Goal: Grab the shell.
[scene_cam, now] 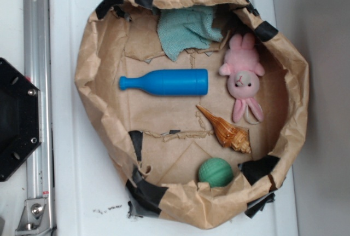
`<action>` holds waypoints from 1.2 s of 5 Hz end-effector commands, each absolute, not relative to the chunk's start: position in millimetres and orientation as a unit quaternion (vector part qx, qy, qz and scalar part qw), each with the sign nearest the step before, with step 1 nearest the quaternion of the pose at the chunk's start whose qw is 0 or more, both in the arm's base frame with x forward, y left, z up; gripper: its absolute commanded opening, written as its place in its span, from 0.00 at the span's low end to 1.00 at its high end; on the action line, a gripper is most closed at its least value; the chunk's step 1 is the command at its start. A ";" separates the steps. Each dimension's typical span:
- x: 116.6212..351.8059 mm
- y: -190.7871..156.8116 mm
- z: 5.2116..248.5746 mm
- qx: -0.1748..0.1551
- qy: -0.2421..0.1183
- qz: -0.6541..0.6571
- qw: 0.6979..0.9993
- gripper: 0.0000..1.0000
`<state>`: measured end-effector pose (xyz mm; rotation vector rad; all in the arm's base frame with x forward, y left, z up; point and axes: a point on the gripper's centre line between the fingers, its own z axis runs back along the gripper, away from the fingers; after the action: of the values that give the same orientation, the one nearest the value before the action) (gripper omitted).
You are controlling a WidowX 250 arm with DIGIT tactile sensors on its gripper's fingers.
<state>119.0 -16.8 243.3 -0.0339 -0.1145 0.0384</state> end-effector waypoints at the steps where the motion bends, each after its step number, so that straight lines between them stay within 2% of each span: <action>1: 119.0 -16.8 243.3 -0.017 -0.057 0.019 0.998 1.00; 2: 147.7 2.3 209.4 0.035 -0.082 0.003 0.996 1.00; 3: 181.1 16.6 191.4 0.010 -0.121 -0.046 0.992 1.00; 4: 217.3 13.2 175.1 0.011 -0.133 -0.087 0.987 1.00; 5: 252.5 -2.7 161.1 0.010 -0.132 -0.106 0.985 1.00; 6: 279.0 -6.2 146.0 0.000 -0.106 -0.044 0.993 1.00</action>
<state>269.8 -0.2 128.7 0.0008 -0.1489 -0.0625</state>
